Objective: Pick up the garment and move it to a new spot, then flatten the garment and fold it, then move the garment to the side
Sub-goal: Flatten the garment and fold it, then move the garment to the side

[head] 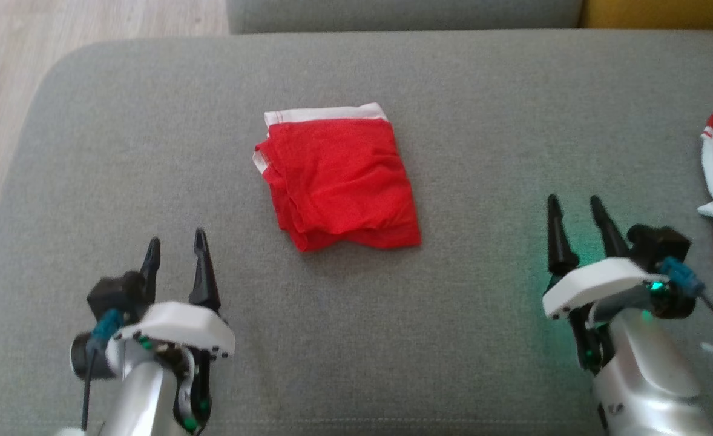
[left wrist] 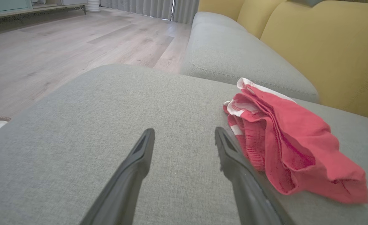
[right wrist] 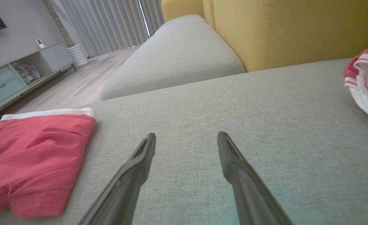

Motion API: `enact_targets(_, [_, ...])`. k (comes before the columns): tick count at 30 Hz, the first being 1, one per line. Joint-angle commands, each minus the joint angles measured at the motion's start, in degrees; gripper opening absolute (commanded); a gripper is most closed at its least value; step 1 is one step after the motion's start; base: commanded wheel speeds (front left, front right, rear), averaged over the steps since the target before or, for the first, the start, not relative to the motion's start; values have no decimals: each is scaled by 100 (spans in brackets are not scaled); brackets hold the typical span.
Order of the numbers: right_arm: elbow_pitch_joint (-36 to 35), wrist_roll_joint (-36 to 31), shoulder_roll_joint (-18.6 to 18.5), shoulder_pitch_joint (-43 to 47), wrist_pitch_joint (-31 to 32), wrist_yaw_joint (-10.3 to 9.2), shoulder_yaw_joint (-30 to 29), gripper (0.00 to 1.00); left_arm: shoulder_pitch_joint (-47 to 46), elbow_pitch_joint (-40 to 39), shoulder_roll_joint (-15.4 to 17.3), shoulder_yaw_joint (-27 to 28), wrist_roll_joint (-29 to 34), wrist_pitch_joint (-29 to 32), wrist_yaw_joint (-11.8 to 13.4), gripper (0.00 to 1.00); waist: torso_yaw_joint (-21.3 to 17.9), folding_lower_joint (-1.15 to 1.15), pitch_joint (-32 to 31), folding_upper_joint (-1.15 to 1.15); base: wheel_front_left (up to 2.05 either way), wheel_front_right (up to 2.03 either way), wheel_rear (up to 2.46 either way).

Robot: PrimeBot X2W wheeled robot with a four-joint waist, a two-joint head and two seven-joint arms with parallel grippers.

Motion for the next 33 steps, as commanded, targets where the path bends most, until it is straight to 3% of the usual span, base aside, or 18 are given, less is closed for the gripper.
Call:
enact_targets(1, [-269,-76,72,-47,-62,37,184,100,6,-192,98,239,90,-30,-29,100,-44,0,-109,0,0,0,0])
enact_targets(14, [-440,-94,74,560,-63,37,323,100,556,-197,98,380,248,-30,-54,100,-88,0,-523,0,0,0,0])
enact_targets(23, [-390,67,74,546,-63,37,546,100,511,-236,98,253,169,-30,-92,100,39,0,-352,0,0,0,0])
enact_targets(33, [-93,103,74,-167,-63,37,832,100,133,-303,98,-322,-5,-30,-143,100,877,0,300,0,0,0,0])
